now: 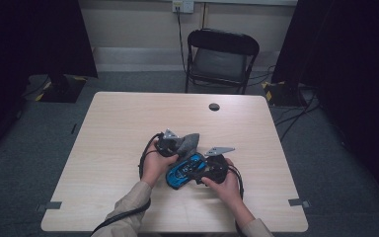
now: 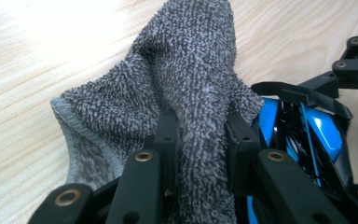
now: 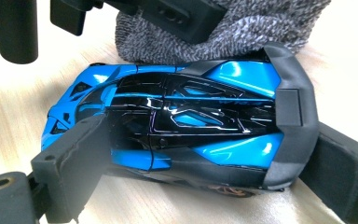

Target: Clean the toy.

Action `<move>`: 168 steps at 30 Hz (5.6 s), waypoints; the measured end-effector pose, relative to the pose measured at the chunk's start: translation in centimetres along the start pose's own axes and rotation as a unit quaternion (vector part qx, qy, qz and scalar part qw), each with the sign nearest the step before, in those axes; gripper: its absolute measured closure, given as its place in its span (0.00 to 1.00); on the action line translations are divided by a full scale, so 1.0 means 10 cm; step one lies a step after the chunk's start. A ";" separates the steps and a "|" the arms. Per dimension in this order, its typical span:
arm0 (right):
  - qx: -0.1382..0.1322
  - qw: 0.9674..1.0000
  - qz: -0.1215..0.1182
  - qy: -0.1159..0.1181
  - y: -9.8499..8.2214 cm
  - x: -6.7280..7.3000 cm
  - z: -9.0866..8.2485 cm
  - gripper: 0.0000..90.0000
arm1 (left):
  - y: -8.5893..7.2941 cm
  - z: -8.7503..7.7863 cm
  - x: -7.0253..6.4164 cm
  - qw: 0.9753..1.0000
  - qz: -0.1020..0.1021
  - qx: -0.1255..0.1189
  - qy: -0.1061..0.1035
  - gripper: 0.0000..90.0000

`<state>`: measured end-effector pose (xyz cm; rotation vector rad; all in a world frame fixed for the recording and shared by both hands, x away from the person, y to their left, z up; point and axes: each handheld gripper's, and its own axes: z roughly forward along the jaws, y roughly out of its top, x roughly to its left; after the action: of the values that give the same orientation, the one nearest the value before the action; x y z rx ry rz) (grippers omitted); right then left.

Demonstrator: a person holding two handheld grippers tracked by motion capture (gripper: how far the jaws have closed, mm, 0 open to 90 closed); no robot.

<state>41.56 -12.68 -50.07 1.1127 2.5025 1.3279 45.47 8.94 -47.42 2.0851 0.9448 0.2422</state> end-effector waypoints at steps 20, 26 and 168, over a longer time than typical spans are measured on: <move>0.000 1.000 -0.002 -0.004 0.00 0.01 0.00 0.08 | -0.15 -0.22 0.03 1.000 0.002 0.008 -0.014 0.79; 0.001 1.000 -0.002 -0.005 0.00 0.01 0.00 0.08 | -0.22 -0.30 0.05 1.000 -0.001 0.010 -0.015 0.79; 0.005 1.000 -0.003 -0.010 0.01 0.07 0.00 0.08 | -0.36 -0.73 0.11 1.000 -0.003 -0.006 0.002 0.78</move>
<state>41.17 -12.17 -49.83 1.1134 2.4997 1.2970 40.93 15.51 -45.59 2.0717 0.9480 0.2480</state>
